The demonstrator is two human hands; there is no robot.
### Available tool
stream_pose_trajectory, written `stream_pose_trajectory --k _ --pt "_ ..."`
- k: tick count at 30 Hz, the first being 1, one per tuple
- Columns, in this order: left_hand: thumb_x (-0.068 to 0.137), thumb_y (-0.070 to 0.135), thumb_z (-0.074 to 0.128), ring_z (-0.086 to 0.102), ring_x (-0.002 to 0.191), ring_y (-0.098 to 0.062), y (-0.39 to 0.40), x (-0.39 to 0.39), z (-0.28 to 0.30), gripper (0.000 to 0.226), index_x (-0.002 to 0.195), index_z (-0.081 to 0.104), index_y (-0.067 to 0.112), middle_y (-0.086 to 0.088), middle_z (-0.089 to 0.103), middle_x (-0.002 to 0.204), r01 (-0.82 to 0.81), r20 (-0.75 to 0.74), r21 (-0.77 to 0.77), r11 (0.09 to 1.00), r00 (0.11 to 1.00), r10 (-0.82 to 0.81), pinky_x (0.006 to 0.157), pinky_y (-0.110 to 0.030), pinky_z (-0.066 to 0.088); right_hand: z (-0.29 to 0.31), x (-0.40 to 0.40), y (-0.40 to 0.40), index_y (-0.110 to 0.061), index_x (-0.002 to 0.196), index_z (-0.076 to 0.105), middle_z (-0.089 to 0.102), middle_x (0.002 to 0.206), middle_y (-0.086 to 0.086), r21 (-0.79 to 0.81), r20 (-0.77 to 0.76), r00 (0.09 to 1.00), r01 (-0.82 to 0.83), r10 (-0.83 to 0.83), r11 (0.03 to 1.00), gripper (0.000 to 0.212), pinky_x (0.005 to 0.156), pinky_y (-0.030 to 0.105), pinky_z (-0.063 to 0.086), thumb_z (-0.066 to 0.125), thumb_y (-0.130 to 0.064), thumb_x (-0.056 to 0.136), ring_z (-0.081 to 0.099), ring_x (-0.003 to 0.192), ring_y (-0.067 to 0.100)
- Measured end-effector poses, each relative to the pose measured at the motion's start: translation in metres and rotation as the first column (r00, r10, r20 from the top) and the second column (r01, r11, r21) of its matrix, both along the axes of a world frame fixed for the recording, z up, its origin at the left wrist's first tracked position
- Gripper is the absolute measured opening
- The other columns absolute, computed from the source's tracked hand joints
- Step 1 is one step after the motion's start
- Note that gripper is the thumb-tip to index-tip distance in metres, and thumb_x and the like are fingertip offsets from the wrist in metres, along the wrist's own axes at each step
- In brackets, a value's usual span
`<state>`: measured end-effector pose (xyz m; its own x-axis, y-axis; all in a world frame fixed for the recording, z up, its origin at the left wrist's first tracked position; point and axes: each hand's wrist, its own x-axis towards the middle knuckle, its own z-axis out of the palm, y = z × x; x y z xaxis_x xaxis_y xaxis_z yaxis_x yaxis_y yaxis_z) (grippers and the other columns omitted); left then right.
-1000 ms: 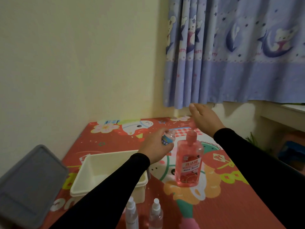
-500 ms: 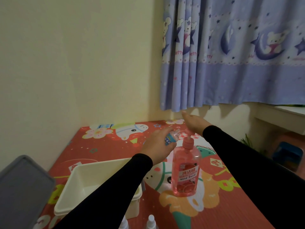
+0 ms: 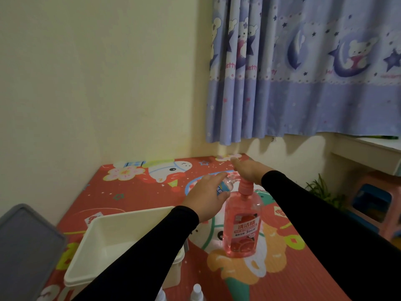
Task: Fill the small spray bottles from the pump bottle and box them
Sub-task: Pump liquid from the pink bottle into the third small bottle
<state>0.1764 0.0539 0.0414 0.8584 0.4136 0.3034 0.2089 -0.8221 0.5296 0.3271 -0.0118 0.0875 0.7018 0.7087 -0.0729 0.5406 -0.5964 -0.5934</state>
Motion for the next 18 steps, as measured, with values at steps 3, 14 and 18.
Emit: stream_pose_trajectory --k 3,14,18 --pt "0.099 0.035 0.049 0.037 0.133 -0.020 -0.001 0.000 0.008 0.054 0.149 0.028 0.031 -0.005 0.038 0.146 0.011 0.011 -0.002 1.000 1.000 -0.011 0.098 -0.022 0.027 0.008 0.002 -0.003 -0.008 0.143 0.041 0.039 0.150 0.016 0.056 0.042 0.999 -0.008 0.005 0.998 0.062 0.116 0.039 0.026 0.023 -0.049 0.101 0.037 0.138 0.030" --pt "0.101 0.034 0.045 0.033 0.139 -0.020 -0.006 0.001 0.005 0.056 0.151 0.023 0.026 -0.004 0.031 0.154 0.040 -0.049 0.002 0.999 0.998 -0.040 0.107 -0.028 0.027 -0.003 0.004 -0.001 -0.011 0.136 0.047 0.047 0.142 0.011 0.045 0.016 0.998 -0.067 0.066 0.997 0.048 0.109 0.035 0.030 0.027 -0.038 0.102 0.046 0.122 0.023" --pt "0.101 0.033 0.045 0.036 0.136 -0.022 -0.006 0.001 0.012 0.055 0.151 0.023 0.027 -0.006 0.034 0.151 0.042 -0.051 0.011 0.999 0.998 -0.041 0.103 -0.027 0.029 0.003 0.004 -0.002 -0.008 0.127 0.053 0.053 0.134 0.004 0.076 -0.010 0.998 -0.069 0.070 0.995 0.054 0.112 0.038 0.030 0.027 -0.047 0.099 0.049 0.118 0.021"
